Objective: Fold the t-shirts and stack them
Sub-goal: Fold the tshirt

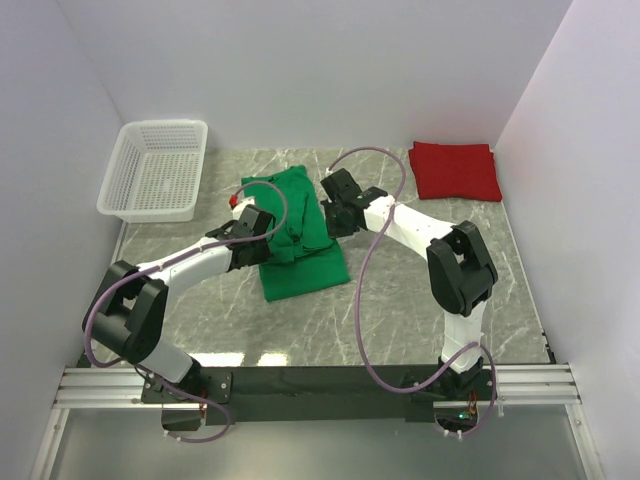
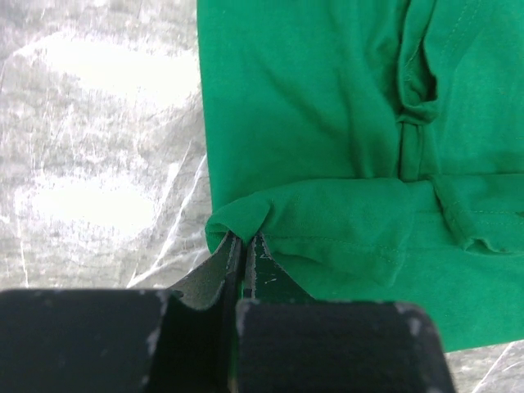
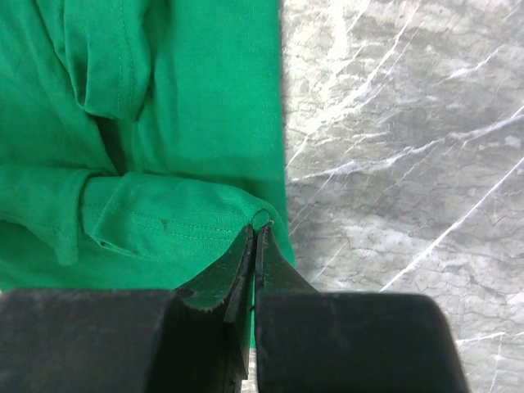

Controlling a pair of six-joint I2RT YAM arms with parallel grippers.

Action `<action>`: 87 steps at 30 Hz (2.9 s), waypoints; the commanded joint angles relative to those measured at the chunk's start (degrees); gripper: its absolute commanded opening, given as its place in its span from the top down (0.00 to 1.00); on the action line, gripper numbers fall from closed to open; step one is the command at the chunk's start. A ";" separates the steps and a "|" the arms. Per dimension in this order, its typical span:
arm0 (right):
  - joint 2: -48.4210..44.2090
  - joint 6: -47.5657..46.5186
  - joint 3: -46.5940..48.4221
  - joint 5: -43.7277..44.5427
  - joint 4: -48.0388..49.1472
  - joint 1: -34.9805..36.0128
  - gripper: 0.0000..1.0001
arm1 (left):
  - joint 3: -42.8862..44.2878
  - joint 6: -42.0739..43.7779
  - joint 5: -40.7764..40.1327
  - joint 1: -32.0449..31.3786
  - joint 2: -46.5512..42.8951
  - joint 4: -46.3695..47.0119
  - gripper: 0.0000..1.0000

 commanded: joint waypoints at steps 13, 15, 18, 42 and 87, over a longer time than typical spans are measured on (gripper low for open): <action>2.72 0.23 0.20 1.35 3.73 -0.64 1.00 | -1.54 -0.28 -2.65 0.18 3.04 3.08 0.99; 2.99 0.05 0.37 1.44 3.73 -0.72 0.98 | -1.45 -0.63 -2.65 0.19 3.40 3.16 0.97; 2.82 0.23 0.72 1.09 3.38 -0.73 0.88 | -0.75 -0.80 -3.26 0.27 2.87 1.94 0.77; -9.85 10.77 -16.23 -15.52 17.43 1.73 0.85 | -7.08 -6.78 3.59 -14.49 -13.05 1.75 0.68; -17.92 10.25 -23.79 -18.95 21.75 -5.21 0.74 | 1.71 5.61 0.78 -7.56 1.10 -1.06 0.74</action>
